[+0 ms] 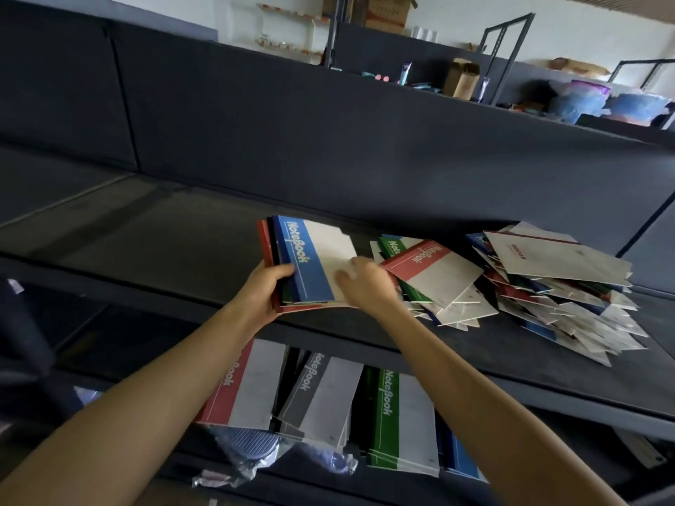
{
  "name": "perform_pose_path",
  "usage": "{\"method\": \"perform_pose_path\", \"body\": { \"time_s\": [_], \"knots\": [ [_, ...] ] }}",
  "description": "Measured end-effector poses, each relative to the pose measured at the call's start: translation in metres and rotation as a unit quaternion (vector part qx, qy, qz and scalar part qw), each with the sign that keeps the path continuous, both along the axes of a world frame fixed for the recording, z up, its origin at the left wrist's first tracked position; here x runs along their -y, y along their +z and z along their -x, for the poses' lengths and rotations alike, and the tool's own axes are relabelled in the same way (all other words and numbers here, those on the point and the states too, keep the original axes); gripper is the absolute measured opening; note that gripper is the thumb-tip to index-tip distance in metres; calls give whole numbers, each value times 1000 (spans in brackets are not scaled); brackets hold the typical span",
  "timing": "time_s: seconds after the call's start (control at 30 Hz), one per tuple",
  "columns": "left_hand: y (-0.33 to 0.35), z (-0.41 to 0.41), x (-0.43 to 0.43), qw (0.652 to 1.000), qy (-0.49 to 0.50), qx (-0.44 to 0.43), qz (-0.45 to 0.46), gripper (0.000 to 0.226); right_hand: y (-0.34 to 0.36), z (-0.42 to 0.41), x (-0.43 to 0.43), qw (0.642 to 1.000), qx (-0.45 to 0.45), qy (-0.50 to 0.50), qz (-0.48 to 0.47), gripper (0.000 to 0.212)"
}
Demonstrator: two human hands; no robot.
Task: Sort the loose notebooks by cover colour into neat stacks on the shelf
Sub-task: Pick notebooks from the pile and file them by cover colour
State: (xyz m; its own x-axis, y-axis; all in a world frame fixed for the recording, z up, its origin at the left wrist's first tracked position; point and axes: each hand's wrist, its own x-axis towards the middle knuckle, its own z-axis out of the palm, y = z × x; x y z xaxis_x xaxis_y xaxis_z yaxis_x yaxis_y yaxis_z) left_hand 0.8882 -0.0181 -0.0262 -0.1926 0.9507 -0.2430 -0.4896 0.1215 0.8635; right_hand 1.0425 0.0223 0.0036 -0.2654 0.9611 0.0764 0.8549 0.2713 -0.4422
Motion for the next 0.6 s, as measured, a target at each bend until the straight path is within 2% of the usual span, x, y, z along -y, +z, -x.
{"method": "perform_pose_path", "body": {
  "time_s": [0.1, 0.2, 0.3, 0.37, 0.6],
  "knots": [
    [3, 3, 12, 1000, 11, -12, -1, 30, -6, -6, -12, 986, -109, -90, 84, 38],
    [3, 7, 25, 1000, 20, -24, 3, 34, -6, 2, -8, 944, -240, -124, 190, 33],
    [-4, 11, 41, 998, 38, -40, 8, 38, -18, 11, 1, 925, -309, -105, 196, 26],
    [-10, 14, 56, 998, 46, -47, 20, 36, -26, 14, 10, 920, -333, -93, 185, 21],
    [-23, 8, 106, 997, 41, -54, 36, 35, -38, 8, 63, 932, -310, -104, 154, 25]
  ]
}}
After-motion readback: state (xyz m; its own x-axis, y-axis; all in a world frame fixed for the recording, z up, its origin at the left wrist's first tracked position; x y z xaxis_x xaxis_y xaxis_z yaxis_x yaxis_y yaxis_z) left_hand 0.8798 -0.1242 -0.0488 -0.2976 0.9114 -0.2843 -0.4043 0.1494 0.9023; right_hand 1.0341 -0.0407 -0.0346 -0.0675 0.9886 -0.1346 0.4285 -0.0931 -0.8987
